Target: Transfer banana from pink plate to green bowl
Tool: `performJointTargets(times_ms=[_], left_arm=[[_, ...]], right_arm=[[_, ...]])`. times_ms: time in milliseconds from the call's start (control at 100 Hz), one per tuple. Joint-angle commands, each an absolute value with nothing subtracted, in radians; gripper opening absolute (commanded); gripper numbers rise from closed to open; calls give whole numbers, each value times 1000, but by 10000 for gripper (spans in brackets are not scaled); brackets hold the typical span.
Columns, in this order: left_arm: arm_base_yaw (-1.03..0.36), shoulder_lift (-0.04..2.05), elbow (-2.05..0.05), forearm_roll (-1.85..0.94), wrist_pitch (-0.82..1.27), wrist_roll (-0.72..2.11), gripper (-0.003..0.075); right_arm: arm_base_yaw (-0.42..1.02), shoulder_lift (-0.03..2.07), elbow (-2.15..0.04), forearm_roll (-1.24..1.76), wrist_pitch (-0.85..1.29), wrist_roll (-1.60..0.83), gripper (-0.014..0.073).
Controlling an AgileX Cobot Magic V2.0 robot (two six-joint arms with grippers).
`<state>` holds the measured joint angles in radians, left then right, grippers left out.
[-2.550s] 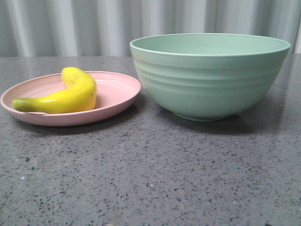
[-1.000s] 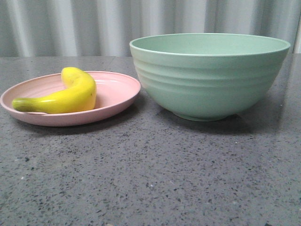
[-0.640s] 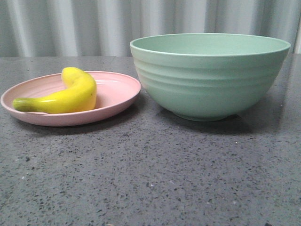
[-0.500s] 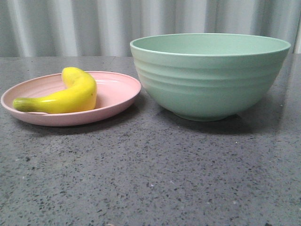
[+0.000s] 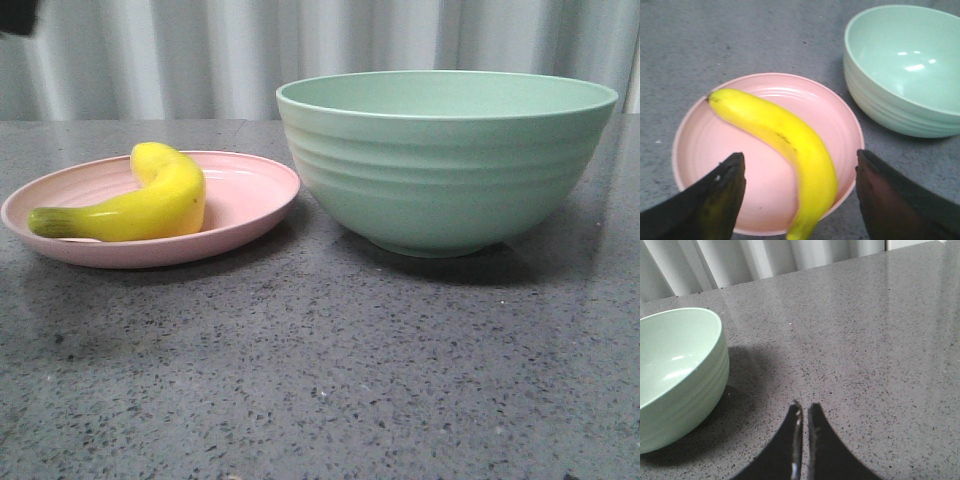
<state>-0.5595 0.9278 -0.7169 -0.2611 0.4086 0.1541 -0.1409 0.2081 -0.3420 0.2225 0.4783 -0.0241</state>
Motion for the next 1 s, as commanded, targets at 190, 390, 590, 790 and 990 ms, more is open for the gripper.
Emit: performJointTargets(times_ms=[190,390,590,790,990], left_arm=[[-658,1145,-816,-282,317,153,440],[-658,1258,-847,-288,313,153,440],[-658,1331,-859,-288,283,153,440],[-658,1363,-859,-278,277,153,438],[-658,1372,-859,-276,277,153,438]], right_arm=[[-142,228,-371,221,412,-28,-62],[-142,228,-371,221,412,-28,-62],[-142,228,-371,221,412,-28,-62],[-142,228,-371,221,412,-28,-62],[-142,228,-371,221,412,-28,-62]])
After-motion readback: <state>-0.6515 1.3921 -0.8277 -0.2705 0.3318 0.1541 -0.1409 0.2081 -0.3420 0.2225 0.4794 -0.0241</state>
